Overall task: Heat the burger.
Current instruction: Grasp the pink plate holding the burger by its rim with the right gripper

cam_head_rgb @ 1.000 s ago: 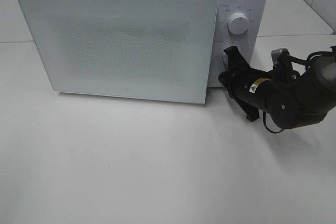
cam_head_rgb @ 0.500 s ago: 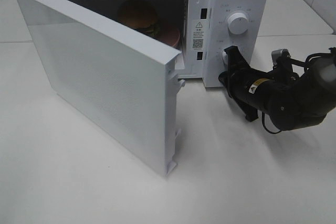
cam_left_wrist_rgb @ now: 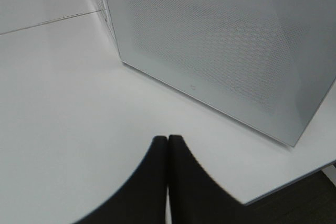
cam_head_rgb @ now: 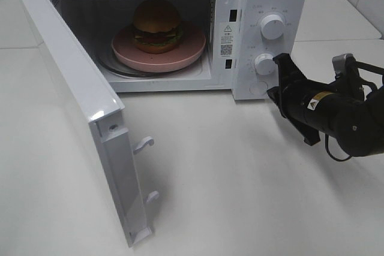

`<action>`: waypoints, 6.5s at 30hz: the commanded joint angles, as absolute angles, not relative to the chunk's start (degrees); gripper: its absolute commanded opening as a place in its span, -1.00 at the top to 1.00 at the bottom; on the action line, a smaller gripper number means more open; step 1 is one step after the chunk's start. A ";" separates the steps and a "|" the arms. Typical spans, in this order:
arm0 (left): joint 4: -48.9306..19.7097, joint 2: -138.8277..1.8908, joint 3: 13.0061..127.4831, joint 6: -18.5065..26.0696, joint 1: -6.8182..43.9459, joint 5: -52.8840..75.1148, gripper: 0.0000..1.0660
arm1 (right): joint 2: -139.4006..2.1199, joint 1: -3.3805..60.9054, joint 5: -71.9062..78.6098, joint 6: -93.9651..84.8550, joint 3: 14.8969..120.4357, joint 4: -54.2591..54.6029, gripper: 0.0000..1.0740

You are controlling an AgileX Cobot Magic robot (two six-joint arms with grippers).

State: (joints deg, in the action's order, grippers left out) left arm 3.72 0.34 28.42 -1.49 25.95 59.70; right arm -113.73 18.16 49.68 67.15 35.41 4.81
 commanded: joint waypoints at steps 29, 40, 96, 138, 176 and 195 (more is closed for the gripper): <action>3.50 1.38 28.30 -1.72 25.73 59.24 1.00 | -96.03 18.05 10.60 20.57 33.98 -27.50 0.80; 3.50 1.38 28.30 -1.72 25.73 59.24 1.00 | -92.70 18.16 -20.23 15.53 41.37 -15.18 0.78; 3.50 1.38 28.30 -1.72 25.73 59.24 1.00 | -110.07 41.42 -17.65 -46.47 79.35 -6.53 -0.22; 3.44 1.38 28.30 -1.72 25.73 59.24 1.00 | -127.83 41.77 -19.54 -9.85 93.45 -46.75 -0.20; 3.44 1.38 28.30 -1.72 25.73 59.24 1.00 | -136.08 39.94 -14.50 -8.42 99.98 -45.03 -0.08; 3.44 1.38 28.30 -1.72 25.73 59.24 1.00 | -137.40 39.94 -16.16 -5.56 99.98 -43.83 0.62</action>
